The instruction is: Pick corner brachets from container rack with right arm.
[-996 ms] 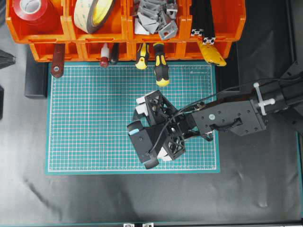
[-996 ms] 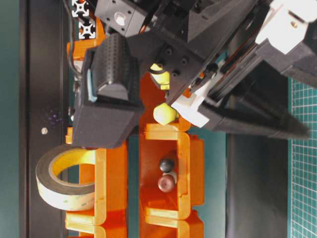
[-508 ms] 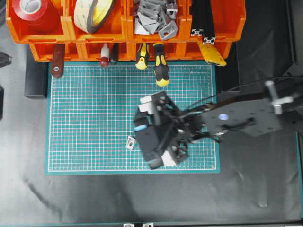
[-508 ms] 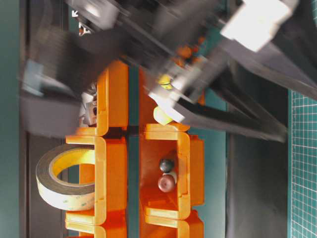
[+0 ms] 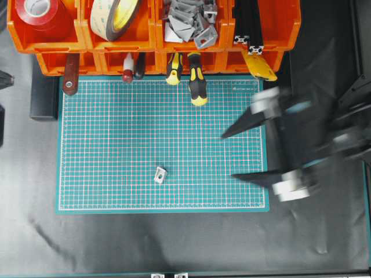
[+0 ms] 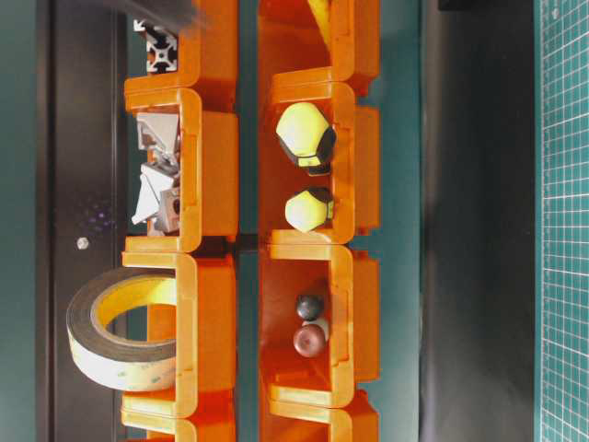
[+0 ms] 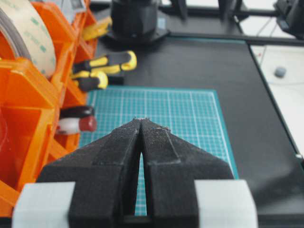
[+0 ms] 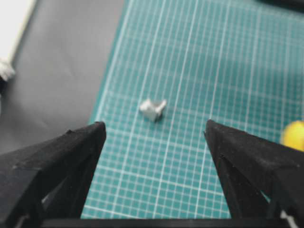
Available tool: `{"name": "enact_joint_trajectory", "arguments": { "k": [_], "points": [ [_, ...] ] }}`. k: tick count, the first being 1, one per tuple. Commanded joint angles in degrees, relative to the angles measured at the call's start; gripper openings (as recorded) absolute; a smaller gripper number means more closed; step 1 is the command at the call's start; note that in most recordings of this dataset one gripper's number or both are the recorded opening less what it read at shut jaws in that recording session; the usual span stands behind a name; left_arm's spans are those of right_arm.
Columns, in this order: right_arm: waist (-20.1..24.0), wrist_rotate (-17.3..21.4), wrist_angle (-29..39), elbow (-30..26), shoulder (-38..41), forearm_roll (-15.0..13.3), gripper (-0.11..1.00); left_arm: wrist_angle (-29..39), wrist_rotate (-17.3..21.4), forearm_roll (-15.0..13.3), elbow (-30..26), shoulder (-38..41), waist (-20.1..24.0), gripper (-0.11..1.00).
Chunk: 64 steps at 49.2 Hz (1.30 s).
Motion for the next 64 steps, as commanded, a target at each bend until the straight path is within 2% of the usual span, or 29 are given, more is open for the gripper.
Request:
{"name": "enact_joint_trajectory", "arguments": {
  "k": [1, 13, 23, 35, 64],
  "points": [
    [-0.26, 0.09, -1.76, 2.46, -7.73, -0.26, 0.81, 0.44, 0.18, 0.09, -2.11, 0.26, -0.35, 0.00],
    [-1.76, 0.09, 1.32, 7.91, -24.87, -0.26, 0.79, 0.62, 0.35, 0.09, -2.11, -0.44, -0.35, 0.00],
    [-3.08, 0.09, 4.66, 10.46, -33.84, -0.26, 0.77, 0.62, 0.18, 0.09, -1.93, -1.14, -0.35, 0.00],
    [-4.48, 0.18, 8.17, 11.95, -37.53, -0.18, 0.77, 0.62, 0.26, 0.09, -1.93, -1.49, -0.26, 0.00],
    [-7.38, 0.18, 7.91, 13.36, -39.73, -0.18, 0.78, 1.32, 0.26, 0.09, -1.85, -1.85, -0.18, 0.00]
  ]
}}
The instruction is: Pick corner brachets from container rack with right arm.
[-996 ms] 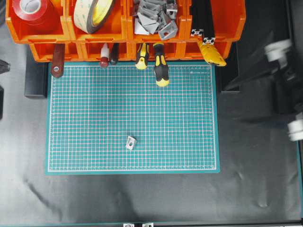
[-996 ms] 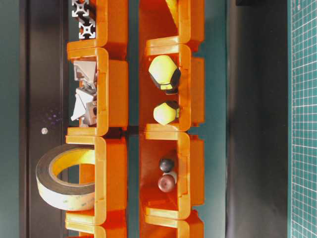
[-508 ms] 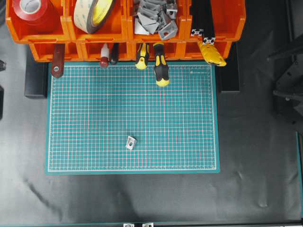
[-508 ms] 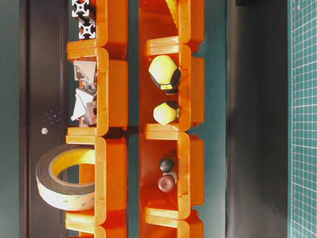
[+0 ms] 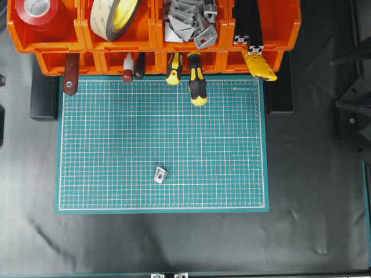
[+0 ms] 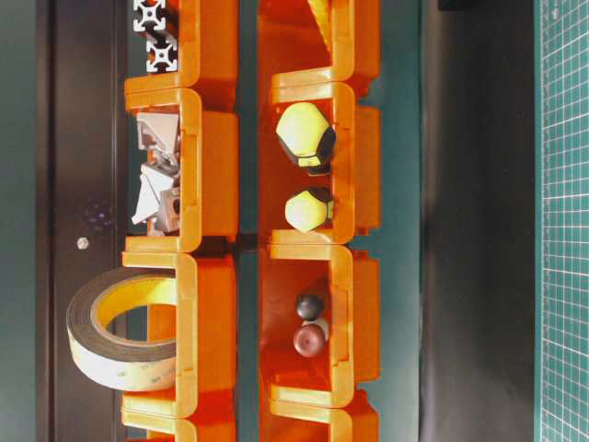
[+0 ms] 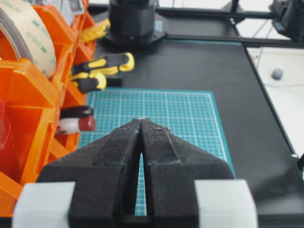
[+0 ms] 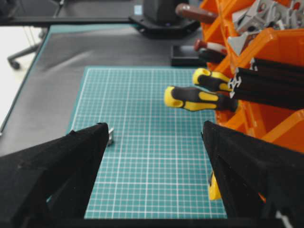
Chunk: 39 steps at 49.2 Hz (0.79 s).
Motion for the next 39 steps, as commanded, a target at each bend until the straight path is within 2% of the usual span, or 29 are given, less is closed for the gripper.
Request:
{"name": "enact_joint_trajectory", "arguments": {
  "k": [1, 39],
  "points": [
    [-0.18, -0.09, -0.44, -0.70, 0.26, -0.09, 0.78, -0.26, 0.09, 0.18, -1.49, 0.44, 0.09, 0.00],
    [-0.18, 0.44, 0.18, 1.14, 0.35, 0.09, 0.77, 0.18, 0.18, 0.18, -1.32, 0.35, 0.26, 0.00]
  ]
}}
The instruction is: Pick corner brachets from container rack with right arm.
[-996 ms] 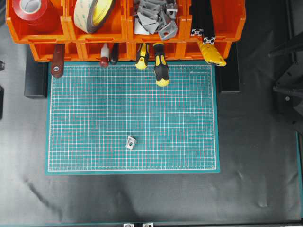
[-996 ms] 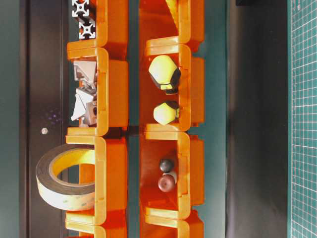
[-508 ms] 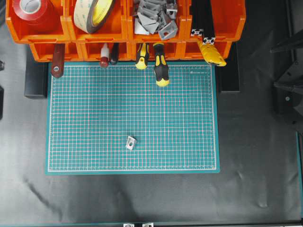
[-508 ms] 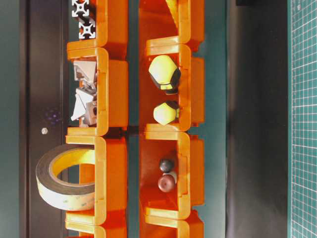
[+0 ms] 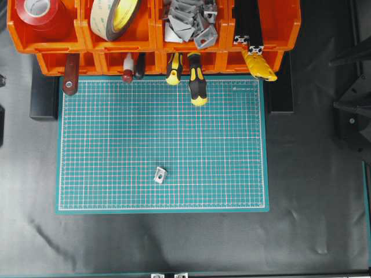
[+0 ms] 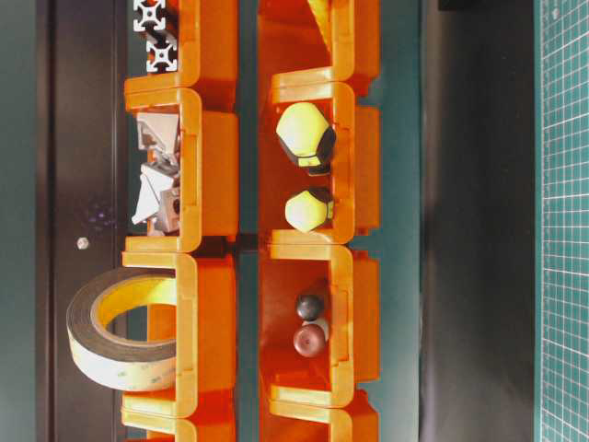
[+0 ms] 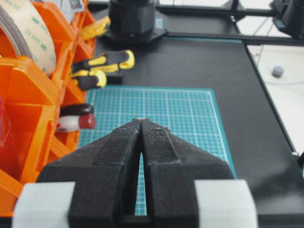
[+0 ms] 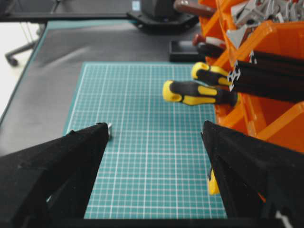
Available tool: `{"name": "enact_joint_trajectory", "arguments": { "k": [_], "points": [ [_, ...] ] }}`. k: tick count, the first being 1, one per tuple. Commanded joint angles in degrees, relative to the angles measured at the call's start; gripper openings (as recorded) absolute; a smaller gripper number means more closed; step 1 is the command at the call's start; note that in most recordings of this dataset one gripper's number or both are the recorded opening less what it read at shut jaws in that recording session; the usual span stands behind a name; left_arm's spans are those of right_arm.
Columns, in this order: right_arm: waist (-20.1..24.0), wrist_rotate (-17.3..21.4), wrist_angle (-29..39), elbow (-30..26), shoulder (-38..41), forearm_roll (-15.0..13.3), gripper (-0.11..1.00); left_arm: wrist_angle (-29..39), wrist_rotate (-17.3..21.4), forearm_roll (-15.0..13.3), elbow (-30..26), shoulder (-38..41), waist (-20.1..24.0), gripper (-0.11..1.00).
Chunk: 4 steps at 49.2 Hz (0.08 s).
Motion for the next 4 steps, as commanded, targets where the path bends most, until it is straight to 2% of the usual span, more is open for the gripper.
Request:
{"name": "enact_joint_trajectory", "arguments": {
  "k": [1, 4],
  "points": [
    [-0.18, 0.70, 0.26, 0.26, 0.44, 0.09, 0.77, -0.18, 0.18, 0.18, -1.23, 0.35, 0.26, 0.00],
    [-0.18, 1.49, 0.26, 0.62, 0.35, 0.18, 0.77, -0.18, 0.18, 0.18, -1.23, 0.44, 0.26, 0.00]
  ]
}}
